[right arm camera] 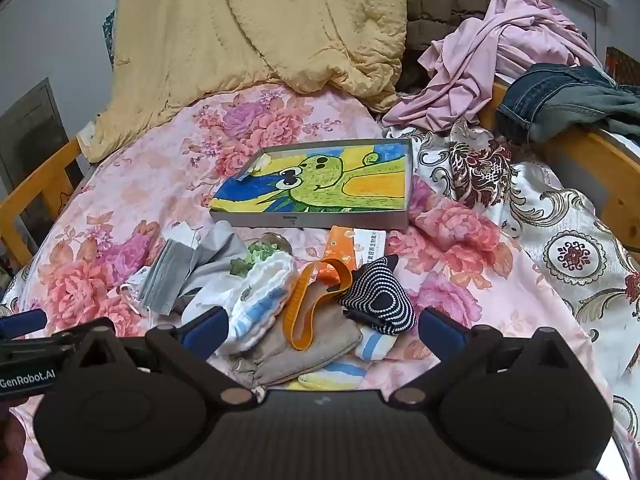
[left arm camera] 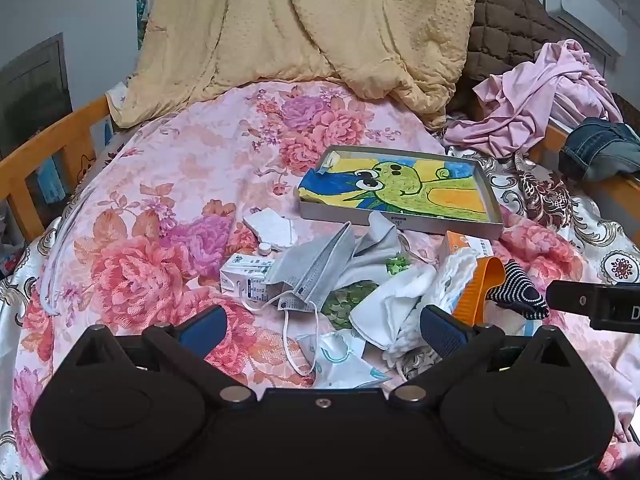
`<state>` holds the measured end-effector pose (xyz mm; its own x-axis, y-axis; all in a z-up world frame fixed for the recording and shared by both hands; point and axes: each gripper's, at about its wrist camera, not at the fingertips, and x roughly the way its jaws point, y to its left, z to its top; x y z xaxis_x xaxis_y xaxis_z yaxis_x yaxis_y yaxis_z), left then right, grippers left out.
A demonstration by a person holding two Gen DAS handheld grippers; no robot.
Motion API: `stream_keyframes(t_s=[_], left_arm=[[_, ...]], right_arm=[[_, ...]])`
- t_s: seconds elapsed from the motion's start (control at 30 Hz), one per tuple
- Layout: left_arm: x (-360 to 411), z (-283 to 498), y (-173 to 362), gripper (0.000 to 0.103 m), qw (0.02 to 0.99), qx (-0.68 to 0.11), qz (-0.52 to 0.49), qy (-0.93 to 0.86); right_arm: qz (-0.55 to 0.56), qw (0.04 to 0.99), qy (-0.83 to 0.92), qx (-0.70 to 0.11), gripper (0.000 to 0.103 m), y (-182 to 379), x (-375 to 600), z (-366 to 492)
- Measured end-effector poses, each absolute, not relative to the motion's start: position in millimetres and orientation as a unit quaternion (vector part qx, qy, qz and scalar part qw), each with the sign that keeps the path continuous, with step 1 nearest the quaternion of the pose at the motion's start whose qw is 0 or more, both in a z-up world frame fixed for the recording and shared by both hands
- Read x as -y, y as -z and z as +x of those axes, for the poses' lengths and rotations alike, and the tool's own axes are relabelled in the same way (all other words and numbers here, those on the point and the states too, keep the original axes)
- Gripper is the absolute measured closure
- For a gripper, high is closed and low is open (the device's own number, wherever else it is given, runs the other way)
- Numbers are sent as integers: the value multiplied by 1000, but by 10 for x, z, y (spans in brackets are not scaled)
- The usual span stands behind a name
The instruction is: Organize soft objects
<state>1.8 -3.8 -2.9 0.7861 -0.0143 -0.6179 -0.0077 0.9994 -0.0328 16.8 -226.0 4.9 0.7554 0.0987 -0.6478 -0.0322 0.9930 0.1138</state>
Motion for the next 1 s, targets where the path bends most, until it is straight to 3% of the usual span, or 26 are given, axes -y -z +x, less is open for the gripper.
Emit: stream_keyframes(t_s=[1.0], left_arm=[[53, 25, 34, 1, 945, -327, -18, 3]], right_arm=[[43, 935, -34, -349, 0, -65, 2267, 187]])
